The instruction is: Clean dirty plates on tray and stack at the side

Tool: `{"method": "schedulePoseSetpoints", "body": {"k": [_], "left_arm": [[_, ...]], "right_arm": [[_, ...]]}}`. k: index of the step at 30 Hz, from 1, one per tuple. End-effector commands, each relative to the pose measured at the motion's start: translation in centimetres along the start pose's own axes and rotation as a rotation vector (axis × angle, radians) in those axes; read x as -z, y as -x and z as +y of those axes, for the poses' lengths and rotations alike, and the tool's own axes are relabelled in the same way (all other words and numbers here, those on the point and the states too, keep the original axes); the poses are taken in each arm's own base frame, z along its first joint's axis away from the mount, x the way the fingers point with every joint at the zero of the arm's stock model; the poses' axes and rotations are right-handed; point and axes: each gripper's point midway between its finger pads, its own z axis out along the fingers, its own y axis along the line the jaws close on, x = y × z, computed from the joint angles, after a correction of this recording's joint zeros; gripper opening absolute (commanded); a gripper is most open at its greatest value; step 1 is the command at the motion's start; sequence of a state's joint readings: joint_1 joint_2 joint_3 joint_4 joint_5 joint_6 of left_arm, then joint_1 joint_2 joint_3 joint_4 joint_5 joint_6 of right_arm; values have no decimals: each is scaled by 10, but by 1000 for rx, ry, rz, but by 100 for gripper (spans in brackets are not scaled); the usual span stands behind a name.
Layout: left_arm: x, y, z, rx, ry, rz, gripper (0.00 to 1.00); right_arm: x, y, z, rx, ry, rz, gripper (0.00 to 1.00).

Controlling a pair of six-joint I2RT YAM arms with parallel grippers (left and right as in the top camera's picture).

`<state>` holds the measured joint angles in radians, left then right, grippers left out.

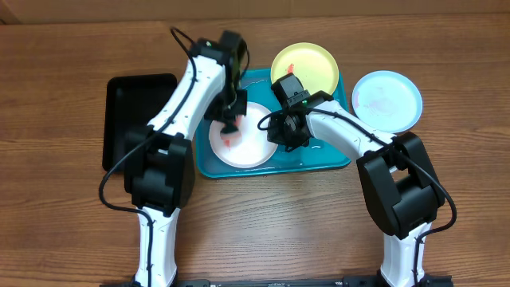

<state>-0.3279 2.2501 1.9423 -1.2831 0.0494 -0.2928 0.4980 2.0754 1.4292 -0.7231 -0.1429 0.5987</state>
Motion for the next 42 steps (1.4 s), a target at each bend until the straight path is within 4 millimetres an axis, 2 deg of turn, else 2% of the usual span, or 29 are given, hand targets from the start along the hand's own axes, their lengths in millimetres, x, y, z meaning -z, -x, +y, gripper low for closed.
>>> {"method": "schedulePoseSetpoints", "body": {"k": [1, 4, 9, 10, 14, 17, 20, 24, 27, 30, 33, 35, 36, 39, 42], "left_arm": [[-24, -10, 8, -54, 11, 37, 4], [-39, -8, 9, -84, 10, 20, 4], [-51, -12, 9, -91, 8, 26, 4], [-51, -17, 3, -122, -32, 47, 4], [-39, -48, -43, -355, -344, 144, 4], [-37, -53, -46, -394, -375, 159, 4], [-45, -34, -30, -307, -251, 102, 4], [-51, 5, 11, -55, 25, -44, 4], [-44, 25, 47, 136, 232, -166, 4], [-35, 26, 71, 214, 388, -217, 4], [-31, 14, 78, 240, 456, -195, 4], [-35, 4, 70, 200, 426, -142, 4], [-39, -2, 59, 139, 374, -95, 4], [-51, -26, 7, -114, 90, 59, 4], [-45, -50, -49, -365, -251, 138, 4]], "right_arm": [[-5, 0, -4, -3, -12, 4, 4], [-5, 0, -4, -3, -12, 3, 4], [-5, 0, -4, 0, -13, 4, 4], [-5, 0, -4, 1, -13, 4, 3], [-5, 0, -4, 1, -13, 3, 4], [-5, 0, -4, 1, -13, 3, 4], [-5, 0, -4, 1, -13, 3, 4], [-5, 0, -4, 1, -13, 4, 4], [-5, 0, -4, 1, -13, 4, 4], [-5, 0, -5, 0, -13, 4, 4], [-5, 0, -4, 1, -13, 3, 4], [-5, 0, -4, 1, -13, 3, 4], [-5, 0, -4, 1, -13, 3, 4], [-5, 0, -4, 1, -13, 3, 4], [-5, 0, -4, 1, -13, 4, 4]]}}
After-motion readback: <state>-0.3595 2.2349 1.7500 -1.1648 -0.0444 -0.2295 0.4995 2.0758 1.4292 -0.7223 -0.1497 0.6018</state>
